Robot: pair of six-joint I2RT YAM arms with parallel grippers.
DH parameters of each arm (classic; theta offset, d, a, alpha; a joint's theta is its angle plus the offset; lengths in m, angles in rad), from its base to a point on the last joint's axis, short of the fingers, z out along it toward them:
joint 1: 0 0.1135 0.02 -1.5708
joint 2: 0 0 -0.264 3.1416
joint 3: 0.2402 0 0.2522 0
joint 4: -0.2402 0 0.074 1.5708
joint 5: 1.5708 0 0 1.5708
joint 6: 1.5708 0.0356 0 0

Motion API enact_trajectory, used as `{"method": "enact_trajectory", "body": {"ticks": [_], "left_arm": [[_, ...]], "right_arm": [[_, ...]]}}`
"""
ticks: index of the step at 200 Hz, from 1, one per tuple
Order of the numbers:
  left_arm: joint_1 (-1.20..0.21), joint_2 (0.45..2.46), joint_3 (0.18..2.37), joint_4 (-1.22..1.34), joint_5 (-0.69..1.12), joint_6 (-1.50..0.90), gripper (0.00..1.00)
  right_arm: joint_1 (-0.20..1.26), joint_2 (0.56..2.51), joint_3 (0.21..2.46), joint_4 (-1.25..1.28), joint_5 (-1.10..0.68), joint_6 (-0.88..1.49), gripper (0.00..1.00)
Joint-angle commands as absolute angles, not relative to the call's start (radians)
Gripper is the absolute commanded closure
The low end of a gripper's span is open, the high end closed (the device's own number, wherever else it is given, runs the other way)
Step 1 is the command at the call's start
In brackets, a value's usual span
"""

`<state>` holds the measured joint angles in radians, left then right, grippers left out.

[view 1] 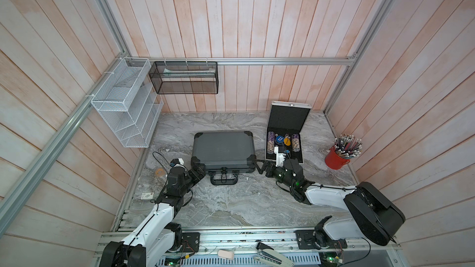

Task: Open the poker set cases
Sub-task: Open the case lid on the poker set case.

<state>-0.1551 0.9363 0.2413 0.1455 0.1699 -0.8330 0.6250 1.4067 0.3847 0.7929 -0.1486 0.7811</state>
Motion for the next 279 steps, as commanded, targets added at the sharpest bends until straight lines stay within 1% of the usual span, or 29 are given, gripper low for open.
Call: {"method": "enact_trajectory", "body": {"ticks": [1,58,79,196,279], "left_arm": [[-0.166,0.927,0.262,0.103,0.121,-0.808,0.05],[-0.187,0.870,0.271,0.089,0.092,-0.799,0.00],[-0.205,0.837,0.279,0.074,0.060,-0.789,0.00],[-0.442,0.674,0.291,0.046,-0.205,-0.700,0.00],[-0.486,0.692,0.290,0.064,-0.215,-0.669,0.00]], "right_arm": [[0.615,1.429,0.373,0.855,-0.196,0.818,0.02],[0.608,1.456,0.368,0.902,-0.233,0.842,0.02],[0.605,1.462,0.362,0.924,-0.244,0.852,0.02],[0.603,1.566,0.405,1.023,-0.357,0.905,0.02],[0.617,1.633,0.460,1.101,-0.440,0.952,0.02]]}}
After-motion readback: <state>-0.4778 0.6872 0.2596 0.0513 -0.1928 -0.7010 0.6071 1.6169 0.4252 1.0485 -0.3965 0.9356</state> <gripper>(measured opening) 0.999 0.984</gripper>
